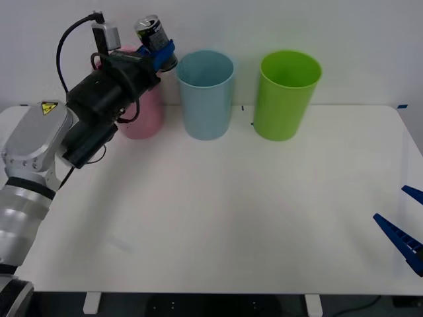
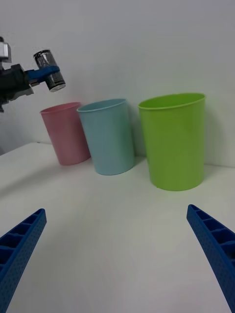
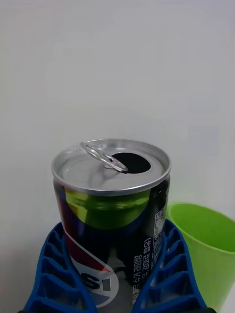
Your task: Grasp the object on the table and drop it into the matching bin: aluminum can to the light blue bin, PET bottle to the pink bin.
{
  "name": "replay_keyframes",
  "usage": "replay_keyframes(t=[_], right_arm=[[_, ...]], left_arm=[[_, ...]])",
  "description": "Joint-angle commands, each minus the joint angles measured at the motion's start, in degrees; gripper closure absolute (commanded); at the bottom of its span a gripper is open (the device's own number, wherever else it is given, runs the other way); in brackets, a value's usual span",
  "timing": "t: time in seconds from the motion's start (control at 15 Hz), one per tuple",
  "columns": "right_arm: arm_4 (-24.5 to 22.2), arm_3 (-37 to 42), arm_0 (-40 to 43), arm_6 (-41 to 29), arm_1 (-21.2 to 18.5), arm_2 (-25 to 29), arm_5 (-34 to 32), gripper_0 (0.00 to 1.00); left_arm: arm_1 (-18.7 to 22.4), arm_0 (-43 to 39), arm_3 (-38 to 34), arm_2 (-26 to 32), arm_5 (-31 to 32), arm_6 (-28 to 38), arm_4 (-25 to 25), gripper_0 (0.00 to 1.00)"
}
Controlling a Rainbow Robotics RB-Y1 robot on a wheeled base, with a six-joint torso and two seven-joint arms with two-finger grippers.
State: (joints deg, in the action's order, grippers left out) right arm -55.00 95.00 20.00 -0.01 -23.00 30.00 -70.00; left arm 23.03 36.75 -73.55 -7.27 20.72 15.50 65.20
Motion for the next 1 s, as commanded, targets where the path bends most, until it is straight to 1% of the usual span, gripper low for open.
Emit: replay_keyframes(t=[0.07, 0.33, 0.6, 0.8, 1.0], right_arm=[[0.0, 0.0, 0.0, 0.0, 0.0, 0.0, 0.0, 0.00], [0.0, 0.0, 0.0, 0.0, 0.0, 0.0, 0.0, 0.00], [0.0, 0.0, 0.0, 0.0, 0.0, 0.0, 0.0, 0.00], [0.0, 0.0, 0.0, 0.0, 0.0, 0.0, 0.0, 0.00], [0.0, 0.0, 0.0, 0.0, 0.0, 0.0, 0.0, 0.00]], left_arm=[[0.0, 5.7, 6.9, -2.1, -0.3, -0.6, -0.5, 0.99], [-0.1, 14.3, 16.8, -7.0, -3.1, -1.5, -3.1, 0.99], [-1.9, 22.0, 26.3, -11.0, -5.0, -2.7, -5.3, 0.99], [-4.8, 25.4, 30.4, -11.5, -6.9, -3.7, -5.2, 0.99], [-5.9, 25.8, 30.8, -11.5, -9.6, -4.9, -4.7, 0.99]])
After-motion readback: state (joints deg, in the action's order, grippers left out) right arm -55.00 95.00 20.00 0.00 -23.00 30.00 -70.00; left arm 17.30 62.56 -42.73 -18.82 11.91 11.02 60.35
